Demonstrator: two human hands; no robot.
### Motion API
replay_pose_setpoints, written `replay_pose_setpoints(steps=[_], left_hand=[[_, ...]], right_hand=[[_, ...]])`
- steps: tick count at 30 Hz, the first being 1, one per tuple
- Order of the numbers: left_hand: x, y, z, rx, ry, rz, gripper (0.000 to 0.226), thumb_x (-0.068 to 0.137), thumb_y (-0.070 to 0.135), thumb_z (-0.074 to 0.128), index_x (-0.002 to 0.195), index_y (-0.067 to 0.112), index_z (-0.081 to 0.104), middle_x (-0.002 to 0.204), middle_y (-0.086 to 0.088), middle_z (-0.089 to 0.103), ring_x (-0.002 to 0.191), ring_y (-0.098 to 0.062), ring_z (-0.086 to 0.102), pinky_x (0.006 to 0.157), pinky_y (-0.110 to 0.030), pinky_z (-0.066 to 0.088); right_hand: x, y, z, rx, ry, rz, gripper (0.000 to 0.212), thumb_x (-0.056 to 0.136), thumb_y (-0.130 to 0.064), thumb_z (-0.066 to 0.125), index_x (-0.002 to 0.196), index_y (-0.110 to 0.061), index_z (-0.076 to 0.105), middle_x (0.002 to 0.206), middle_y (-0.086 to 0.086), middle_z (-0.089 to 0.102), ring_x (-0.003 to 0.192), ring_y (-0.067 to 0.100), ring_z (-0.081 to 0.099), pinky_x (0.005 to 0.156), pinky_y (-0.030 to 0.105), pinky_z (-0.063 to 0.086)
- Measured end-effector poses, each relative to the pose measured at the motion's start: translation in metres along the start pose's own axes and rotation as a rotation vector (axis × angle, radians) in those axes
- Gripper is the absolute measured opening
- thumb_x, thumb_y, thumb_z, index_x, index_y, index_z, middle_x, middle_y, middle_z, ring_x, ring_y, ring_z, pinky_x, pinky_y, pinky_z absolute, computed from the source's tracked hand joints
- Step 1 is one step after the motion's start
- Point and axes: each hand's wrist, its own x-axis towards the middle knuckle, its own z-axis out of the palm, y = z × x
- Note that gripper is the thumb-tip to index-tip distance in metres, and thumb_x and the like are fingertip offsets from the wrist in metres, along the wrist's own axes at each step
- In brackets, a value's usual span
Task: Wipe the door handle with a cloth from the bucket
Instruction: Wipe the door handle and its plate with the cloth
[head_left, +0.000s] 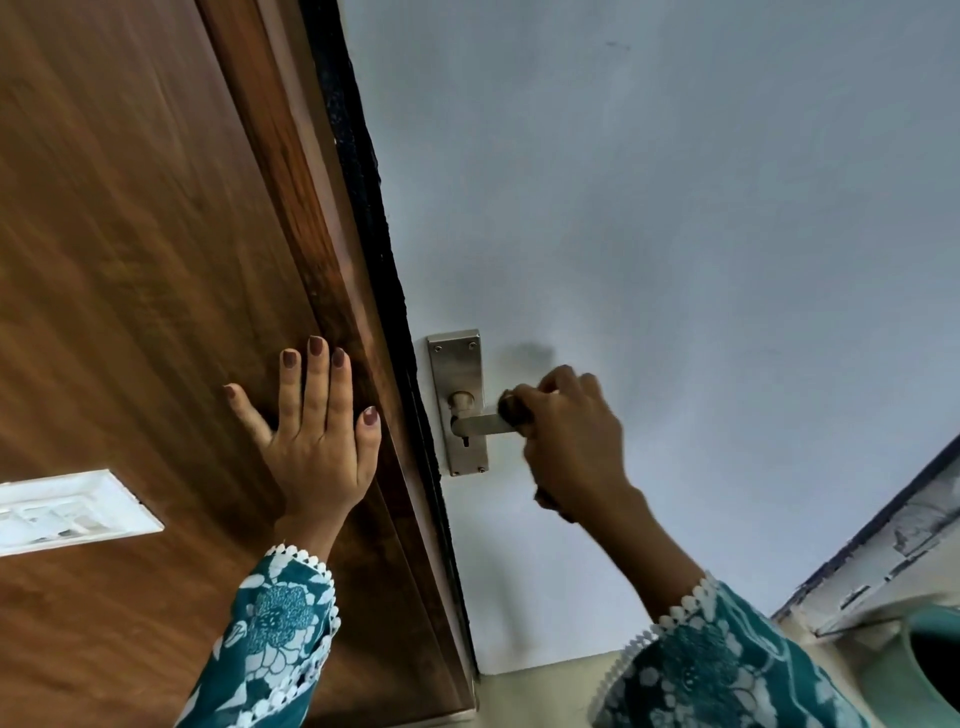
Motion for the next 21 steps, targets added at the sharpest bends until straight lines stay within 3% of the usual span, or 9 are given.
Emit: replay_pose_setpoints(steps=[6, 11, 16, 19, 21], left_hand=[[0.002, 0.001, 0.0, 0.004, 0.01, 0.005, 0.057, 0.1, 0.034, 0.025, 0.153, 0.015, 0.013, 0.162, 0.003, 0.003, 0.148, -0.018, 0.006, 0.114, -0.057, -0.005], [0.001, 0.002, 0.0, 0.013, 0.012, -0.006, 0.057, 0.1, 0.034, 0.025, 0.153, 0.015, 0.013, 0.162, 0.004, 0.003, 0.148, -0.018, 0.007, 0.114, -0.058, -0.004], [0.002, 0.001, -0.002, 0.001, 0.005, -0.005, 0.057, 0.1, 0.034, 0.026, 0.153, 0.015, 0.013, 0.162, 0.004, 0.002, 0.148, -0.017, 0.005, 0.114, -0.056, -0.005], [-0.002, -0.001, 0.0, -0.003, 0.018, 0.004, 0.057, 0.1, 0.034, 0.026, 0.153, 0.015, 0.014, 0.162, 0.003, 0.004, 0.148, -0.018, 0.006, 0.114, -0.056, -0.004], [-0.002, -0.001, 0.002, 0.014, 0.01, 0.013, 0.057, 0.1, 0.033, 0.025, 0.152, 0.014, 0.015, 0.162, 0.002, 0.004, 0.148, -0.019, 0.006, 0.114, -0.057, -0.004]], right_hand=[[0.003, 0.028, -0.006, -0.051, 0.028, 0.064, 0.029, 0.084, -0.01, 0.054, 0.104, -0.027, 0.066, 0.106, 0.001, 0.053, 0.097, 0.022, 0.048, 0.058, 0.025, 0.03], [0.001, -0.03, 0.006, -0.032, 0.075, -0.075, 0.033, 0.081, -0.003, 0.054, 0.11, -0.014, 0.065, 0.112, 0.009, 0.054, 0.103, 0.029, 0.047, 0.072, 0.032, 0.033], [-0.011, -0.063, 0.049, 0.08, 0.126, -0.221, 0.011, 0.077, -0.011, 0.066, 0.083, -0.007, 0.074, 0.089, 0.009, 0.065, 0.079, 0.026, 0.059, 0.056, 0.03, 0.047], [-0.024, -0.048, 0.063, 0.163, 0.14, -0.279, 0.034, 0.09, -0.016, 0.041, 0.095, -0.009, 0.074, 0.099, 0.003, 0.069, 0.074, 0.02, 0.057, 0.054, 0.028, 0.05], [-0.03, -0.035, 0.058, 0.174, 0.214, -0.352, 0.034, 0.093, -0.018, 0.042, 0.103, -0.008, 0.072, 0.101, 0.005, 0.07, 0.076, 0.021, 0.059, 0.056, 0.028, 0.051]])
